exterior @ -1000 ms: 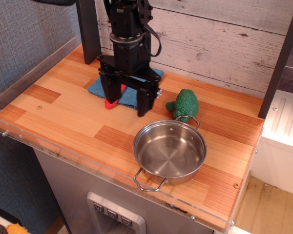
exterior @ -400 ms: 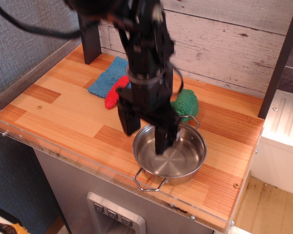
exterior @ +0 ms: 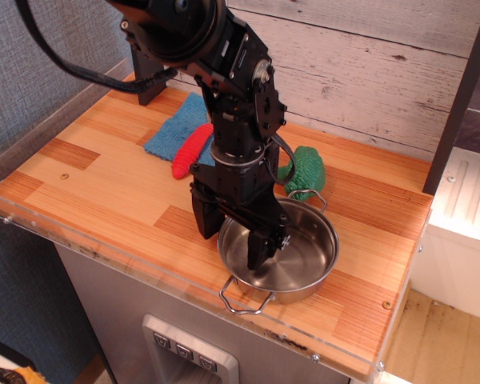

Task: Put the pot on the bottom left side of the table

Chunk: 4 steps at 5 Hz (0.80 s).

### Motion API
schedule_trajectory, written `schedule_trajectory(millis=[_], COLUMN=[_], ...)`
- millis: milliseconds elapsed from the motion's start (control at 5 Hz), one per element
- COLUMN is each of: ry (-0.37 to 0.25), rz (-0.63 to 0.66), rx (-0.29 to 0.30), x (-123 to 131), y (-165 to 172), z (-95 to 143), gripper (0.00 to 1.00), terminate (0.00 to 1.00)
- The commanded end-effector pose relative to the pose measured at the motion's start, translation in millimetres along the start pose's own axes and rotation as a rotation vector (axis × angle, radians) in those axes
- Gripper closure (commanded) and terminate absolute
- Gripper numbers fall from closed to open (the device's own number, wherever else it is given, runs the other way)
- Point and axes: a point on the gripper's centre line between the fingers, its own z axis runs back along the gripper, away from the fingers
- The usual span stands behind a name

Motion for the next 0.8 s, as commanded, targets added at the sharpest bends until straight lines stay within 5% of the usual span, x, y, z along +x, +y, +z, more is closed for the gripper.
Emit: schedule_trajectory(millis=[0, 600], ry=[-0.03, -0.102], rz=[-0.033, -0.043], rx=[0.018, 0.036], x=[-1, -1], y=[-4, -7], z=[-7, 7], gripper=[1.0, 1.0], terminate=[0.0, 0.0])
